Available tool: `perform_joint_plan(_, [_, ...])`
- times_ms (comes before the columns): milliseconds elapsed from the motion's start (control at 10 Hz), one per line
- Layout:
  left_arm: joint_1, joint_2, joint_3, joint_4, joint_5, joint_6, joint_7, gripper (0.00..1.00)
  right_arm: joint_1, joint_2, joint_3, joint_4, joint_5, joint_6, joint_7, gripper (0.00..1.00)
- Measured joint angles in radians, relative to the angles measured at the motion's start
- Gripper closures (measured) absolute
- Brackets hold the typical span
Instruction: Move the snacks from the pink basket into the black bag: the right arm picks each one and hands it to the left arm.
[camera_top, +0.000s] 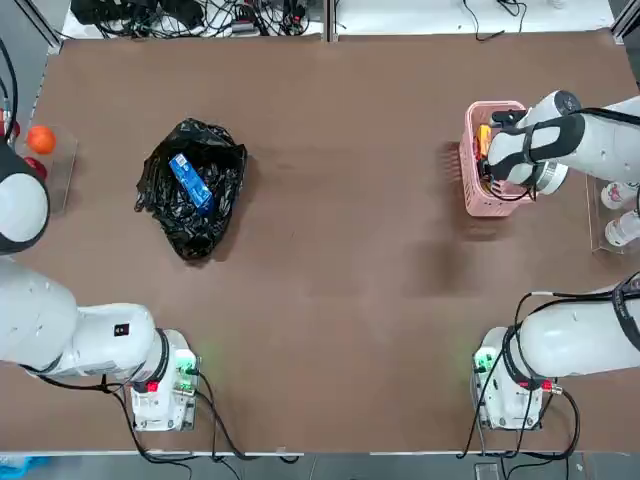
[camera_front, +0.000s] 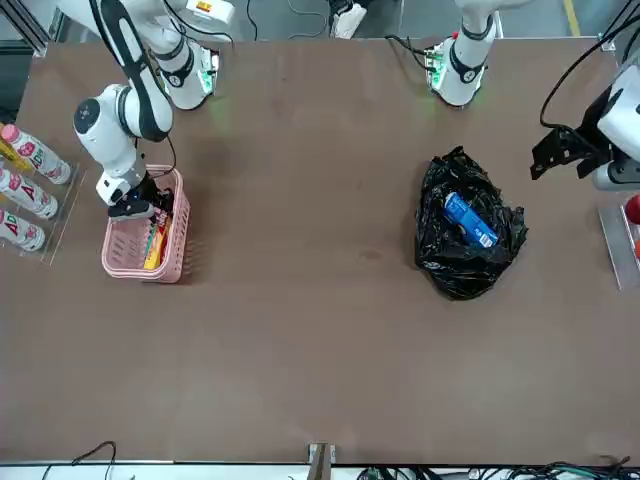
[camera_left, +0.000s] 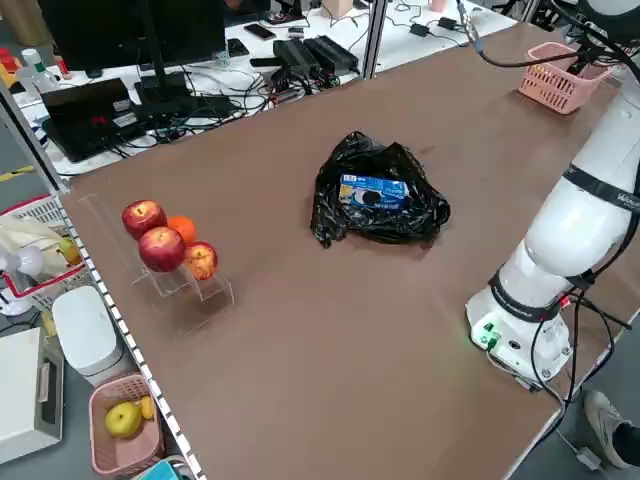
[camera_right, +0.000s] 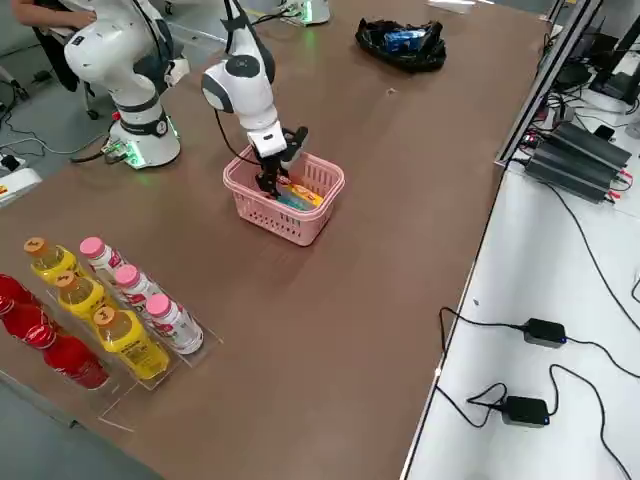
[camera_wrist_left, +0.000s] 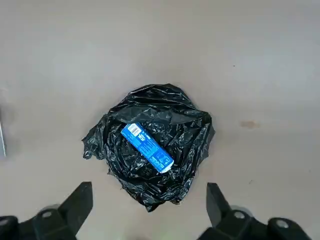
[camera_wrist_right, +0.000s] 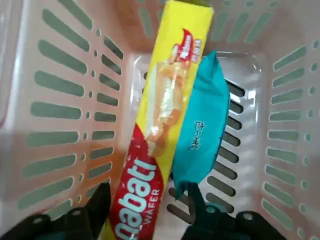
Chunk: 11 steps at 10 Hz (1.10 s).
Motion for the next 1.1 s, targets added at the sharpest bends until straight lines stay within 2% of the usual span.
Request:
perform_joint_plan(500, [0.01, 0.0, 0.012, 0.008, 0.0, -0.001, 0.0, 0.0, 0.0, 0.013, 0.0, 0.0, 0.0, 0.005, 0.0, 0.38])
perform_joint_plan(1100, [0.009, 0.0, 0.011, 0.016, 0.0, -0.001, 0.0, 0.0, 0.008, 0.013, 0.001, 0.003, 0.001, 0.009, 0.0, 0.67])
